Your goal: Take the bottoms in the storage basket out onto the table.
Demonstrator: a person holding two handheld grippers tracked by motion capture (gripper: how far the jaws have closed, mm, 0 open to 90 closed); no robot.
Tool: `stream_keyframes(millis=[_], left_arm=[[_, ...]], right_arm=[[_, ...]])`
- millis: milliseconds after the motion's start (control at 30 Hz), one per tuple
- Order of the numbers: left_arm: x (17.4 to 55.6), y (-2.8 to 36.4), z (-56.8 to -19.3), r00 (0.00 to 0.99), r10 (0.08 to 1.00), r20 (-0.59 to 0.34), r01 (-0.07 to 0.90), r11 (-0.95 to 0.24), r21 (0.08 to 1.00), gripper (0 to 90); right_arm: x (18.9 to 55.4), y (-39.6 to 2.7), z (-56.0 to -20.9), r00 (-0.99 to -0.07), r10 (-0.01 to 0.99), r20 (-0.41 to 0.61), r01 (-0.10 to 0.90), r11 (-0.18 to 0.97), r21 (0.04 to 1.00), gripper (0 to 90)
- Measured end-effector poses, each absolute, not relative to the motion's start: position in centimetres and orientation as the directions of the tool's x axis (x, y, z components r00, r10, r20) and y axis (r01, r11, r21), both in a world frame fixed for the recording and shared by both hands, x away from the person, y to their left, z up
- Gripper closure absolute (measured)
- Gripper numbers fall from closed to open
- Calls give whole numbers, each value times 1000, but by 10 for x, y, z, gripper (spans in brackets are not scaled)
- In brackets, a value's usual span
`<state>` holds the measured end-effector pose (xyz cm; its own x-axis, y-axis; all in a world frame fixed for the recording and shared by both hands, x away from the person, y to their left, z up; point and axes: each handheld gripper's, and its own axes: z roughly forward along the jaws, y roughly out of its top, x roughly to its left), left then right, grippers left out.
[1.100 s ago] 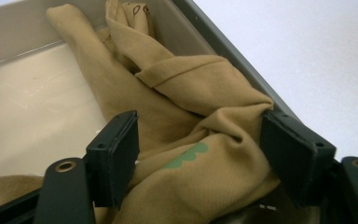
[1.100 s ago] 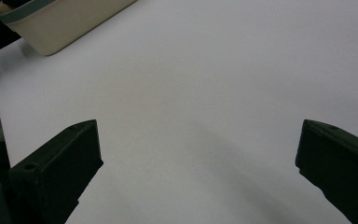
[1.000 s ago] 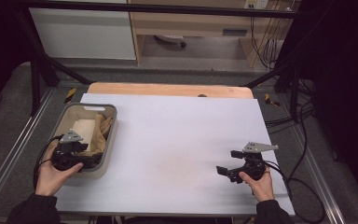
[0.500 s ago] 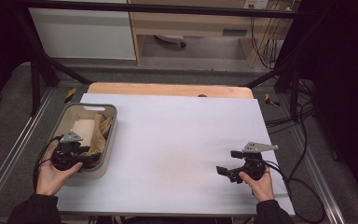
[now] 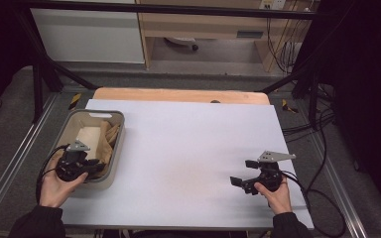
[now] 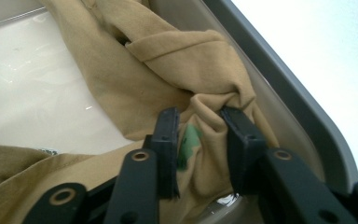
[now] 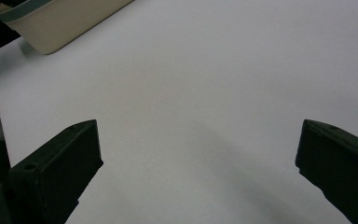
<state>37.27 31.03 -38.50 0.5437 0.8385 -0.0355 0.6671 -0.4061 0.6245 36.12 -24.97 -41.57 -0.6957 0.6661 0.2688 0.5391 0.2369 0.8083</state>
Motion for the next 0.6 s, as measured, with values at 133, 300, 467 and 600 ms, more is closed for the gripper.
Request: stream_keyframes(millis=[133,300,467,600], left_arm=[[372,310,-386,543,839,-39,671,-406,621,743],[373,311,-386,545,837,-44,676,-408,614,783],[372,311,-386,545,837,-41,674,-409,615,814],[372,311,-386,549,835,-38,670,-412,617,827]], right_arm=[[361,-250,-416,-695,667,270,539,235,809,6],[361,-250,-416,-697,665,269,539,238,808,6],[361,-250,-416,-696,666,269,539,238,808,6],[361,-250,-416,-697,665,269,540,239,807,6]])
